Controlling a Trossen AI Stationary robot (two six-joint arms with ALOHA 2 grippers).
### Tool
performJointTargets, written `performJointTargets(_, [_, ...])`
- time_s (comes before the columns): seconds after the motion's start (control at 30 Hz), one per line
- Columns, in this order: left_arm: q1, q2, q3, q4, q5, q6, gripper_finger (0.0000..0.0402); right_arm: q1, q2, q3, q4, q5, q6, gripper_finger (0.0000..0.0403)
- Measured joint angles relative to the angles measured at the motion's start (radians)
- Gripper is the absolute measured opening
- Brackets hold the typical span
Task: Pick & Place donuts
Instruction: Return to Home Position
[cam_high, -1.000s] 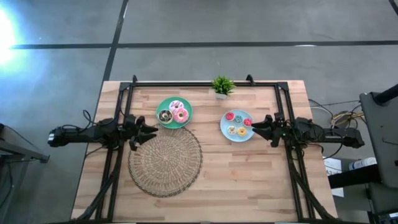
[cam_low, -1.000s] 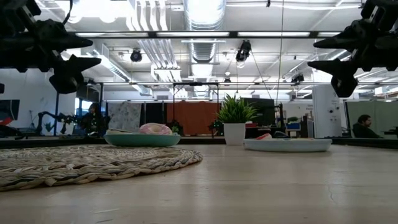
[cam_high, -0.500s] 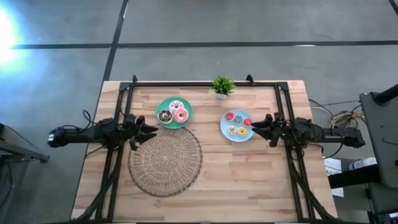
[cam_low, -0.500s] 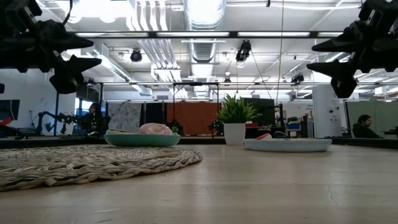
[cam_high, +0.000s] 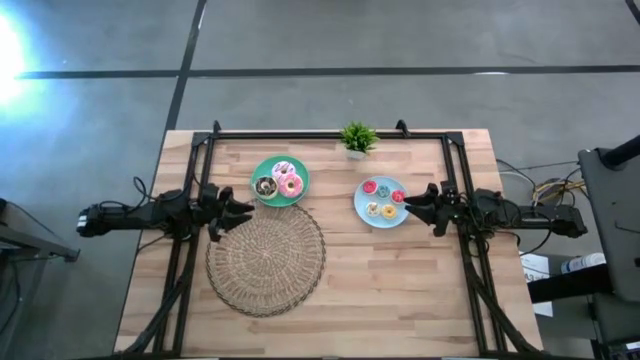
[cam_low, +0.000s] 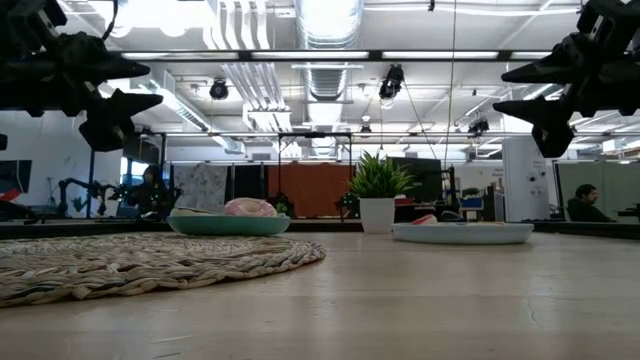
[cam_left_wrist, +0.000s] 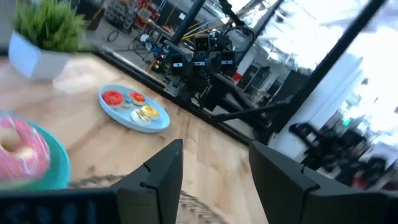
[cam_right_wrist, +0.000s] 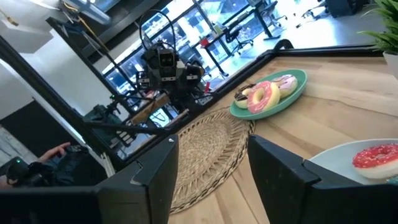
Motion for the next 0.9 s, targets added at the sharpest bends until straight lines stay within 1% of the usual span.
performJointTargets(0.07, [0.002,0.0,0.0,-0.002,0.0,0.115,0.0158,0.0,0.001,0.0,0.0,0.0,0.0,0.0185])
performJointTargets(0.2, [0.004,0.0,0.0,-0.004,-0.009,0.476,0.0158,0.0,0.0,0.0,0.0,0.0,0.0,0.0182])
performJointTargets(0.27, [0.01,0.0,0.0,-0.003,-0.025,0.587,0.0158,0.0,0.001,0.0,0.0,0.0,0.0,0.0183])
performJointTargets(0.33, [0.026,0.0,0.0,-0.003,-0.027,0.607,0.0158,0.0,0.0,0.0,0.0,0.0,0.0,0.0184])
performJointTargets(0.53, [0.143,0.0,0.0,-0.005,-0.031,0.585,0.0158,0.0,0.002,0.0,0.0,-0.001,0.0,0.0183])
performJointTargets(0.7, [0.137,0.0,0.0,-0.007,-0.027,0.573,0.0158,0.0,0.0,0.0,0.0,-0.001,0.0,0.0184])
performJointTargets(0.9, [0.135,0.0,0.0,0.016,-0.03,0.505,0.0158,0.0,0.0,0.0,0.0,-0.001,0.0,0.0183])
